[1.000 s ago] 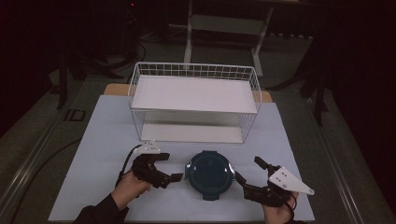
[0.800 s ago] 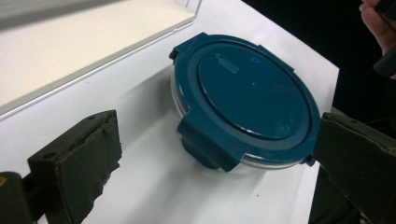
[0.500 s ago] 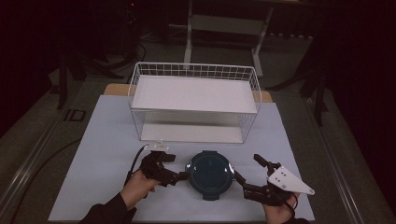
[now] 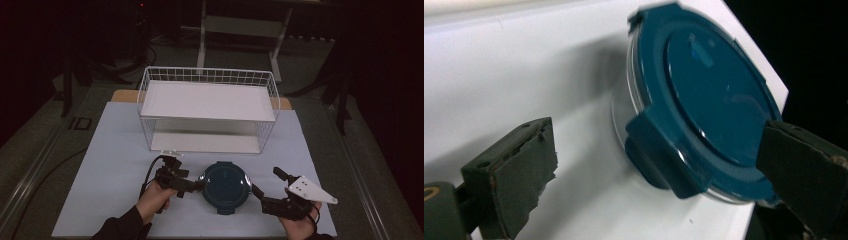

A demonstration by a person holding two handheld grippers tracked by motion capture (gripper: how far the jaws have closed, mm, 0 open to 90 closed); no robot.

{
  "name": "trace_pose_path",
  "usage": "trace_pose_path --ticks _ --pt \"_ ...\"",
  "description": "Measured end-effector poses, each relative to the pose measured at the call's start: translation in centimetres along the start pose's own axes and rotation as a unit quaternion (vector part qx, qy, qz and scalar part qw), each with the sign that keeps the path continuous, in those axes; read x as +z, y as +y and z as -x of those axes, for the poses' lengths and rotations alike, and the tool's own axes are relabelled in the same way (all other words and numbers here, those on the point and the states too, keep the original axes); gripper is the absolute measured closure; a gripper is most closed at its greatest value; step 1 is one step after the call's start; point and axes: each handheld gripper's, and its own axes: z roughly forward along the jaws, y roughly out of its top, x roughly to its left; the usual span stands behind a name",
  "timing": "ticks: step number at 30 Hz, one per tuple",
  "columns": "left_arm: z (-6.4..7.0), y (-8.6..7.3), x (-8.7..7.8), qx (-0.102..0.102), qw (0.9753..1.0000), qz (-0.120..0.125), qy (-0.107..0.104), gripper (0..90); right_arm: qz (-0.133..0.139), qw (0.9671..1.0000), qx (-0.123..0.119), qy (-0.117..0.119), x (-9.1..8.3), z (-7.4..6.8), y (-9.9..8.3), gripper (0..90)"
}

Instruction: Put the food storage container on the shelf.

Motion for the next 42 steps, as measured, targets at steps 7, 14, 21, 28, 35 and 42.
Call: trace_pose_path --ticks 7,14,21,28,35,42 --pt "-1.1 -0.1 0.3 -0.087 0.9958 -0.006 -0.028 14.8 -0.002 0.9999 -0.013 0.004 0.1 -0.6 0.0 10.7" --pt "-1.9 -0.2 0.9 -0.133 0.9898 -0.024 -0.045 27.1 -0.011 0.9998 -0.015 0.009 0.3 -0.8 -0.2 11.2" --pt "-1.9 -0.3 1.4 -0.146 0.9849 -0.033 -0.087 47.2 -0.013 0.9998 -0.011 0.009 0.2 -0.7 -0.2 13.5" --pt "-1.4 -0.2 1.2 -0.120 0.9890 -0.037 -0.078 50.2 -0.031 0.9992 0.015 0.019 0.5 -0.1 -0.4 14.8" --pt "-0.6 -0.2 0.8 -0.089 0.9925 -0.037 -0.075 52.4 -0.074 0.9905 0.097 0.063 1.4 1.6 -1.0 20.5" --pt "0.1 -0.5 0.3 -0.055 0.9954 -0.033 -0.071 54.0 -0.142 0.9631 0.196 0.118 2.8 3.7 -2.4 31.4"
